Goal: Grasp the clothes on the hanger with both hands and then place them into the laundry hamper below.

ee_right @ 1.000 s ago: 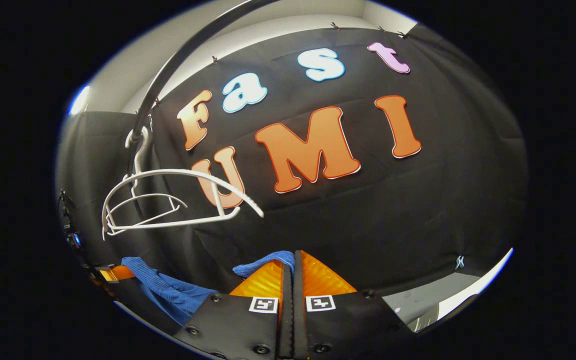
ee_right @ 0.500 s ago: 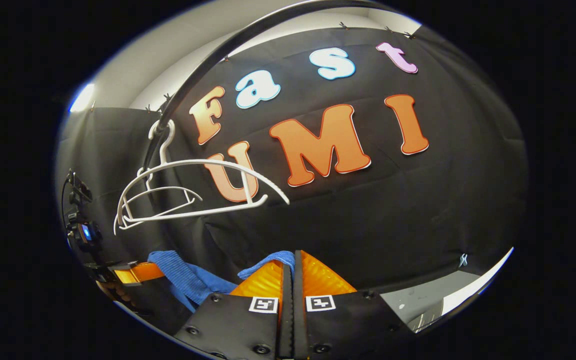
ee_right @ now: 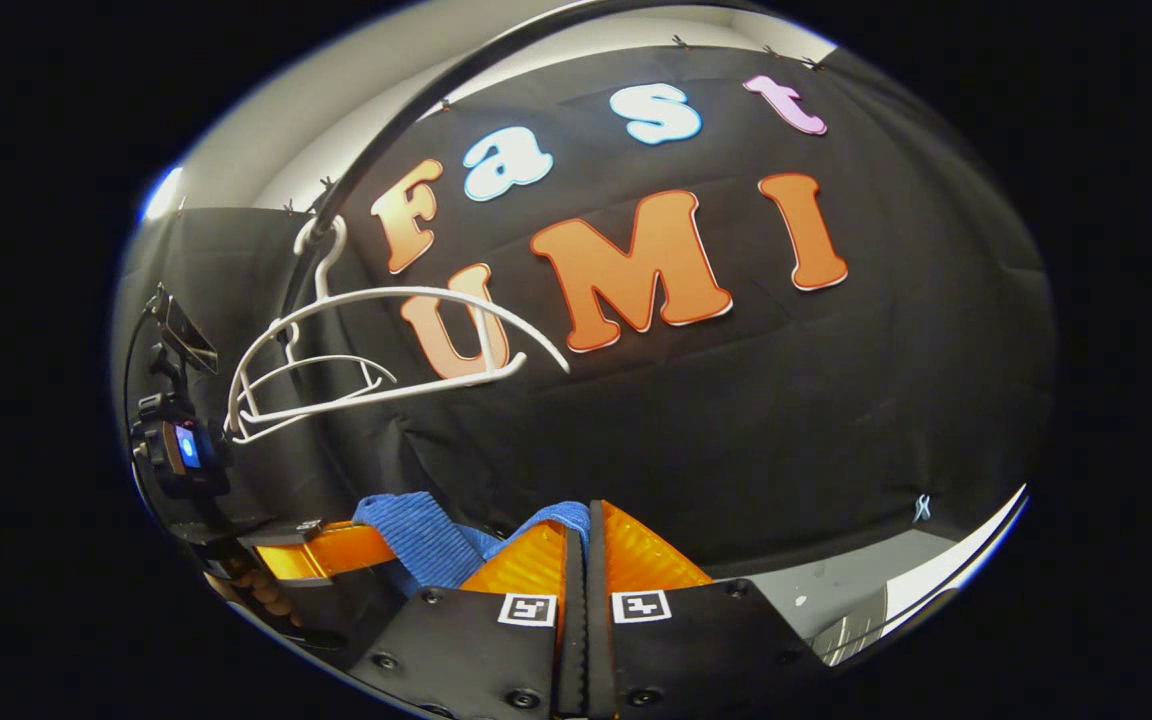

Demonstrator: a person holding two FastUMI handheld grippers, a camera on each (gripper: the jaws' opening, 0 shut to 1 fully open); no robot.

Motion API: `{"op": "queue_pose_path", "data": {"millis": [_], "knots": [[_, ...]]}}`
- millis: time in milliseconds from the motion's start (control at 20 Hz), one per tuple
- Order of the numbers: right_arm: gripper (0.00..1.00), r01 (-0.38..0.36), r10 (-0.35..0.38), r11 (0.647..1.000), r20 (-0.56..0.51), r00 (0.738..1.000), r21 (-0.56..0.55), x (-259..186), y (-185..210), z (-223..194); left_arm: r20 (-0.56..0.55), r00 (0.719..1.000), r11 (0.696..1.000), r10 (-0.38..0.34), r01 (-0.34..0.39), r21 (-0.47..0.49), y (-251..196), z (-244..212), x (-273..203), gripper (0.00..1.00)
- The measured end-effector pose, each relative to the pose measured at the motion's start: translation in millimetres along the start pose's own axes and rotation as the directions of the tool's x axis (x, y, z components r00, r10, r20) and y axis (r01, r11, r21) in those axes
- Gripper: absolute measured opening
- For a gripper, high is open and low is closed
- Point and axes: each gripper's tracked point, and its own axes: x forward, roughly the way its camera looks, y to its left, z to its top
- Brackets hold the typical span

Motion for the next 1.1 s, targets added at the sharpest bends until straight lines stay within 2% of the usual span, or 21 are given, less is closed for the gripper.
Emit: {"op": "queue_pose_path", "data": {"millis": [250,500,950,1100], "knots": [[0.07,0.051,-0.049,0.999,-0.061,0.997,0.017,11,-17,-39,-0.099,0.995,1.000,0.006,-0.009,-0.028,7,-39,24,0.00],[0.07,0.103,-0.098,0.994,-0.146,0.984,0.023,27,-37,-82,-0.209,0.977,0.998,0.031,-0.042,-0.048,18,-85,40,0.00],[0.07,0.181,-0.161,0.983,-0.302,0.940,0.041,58,-61,-164,-0.415,0.907,0.985,0.075,-0.131,-0.109,54,-165,62,0.00],[0.07,0.210,-0.184,0.977,-0.352,0.918,0.037,66,-69,-189,-0.487,0.869,0.980,0.084,-0.161,-0.119,59,-189,67,0.00]]}}
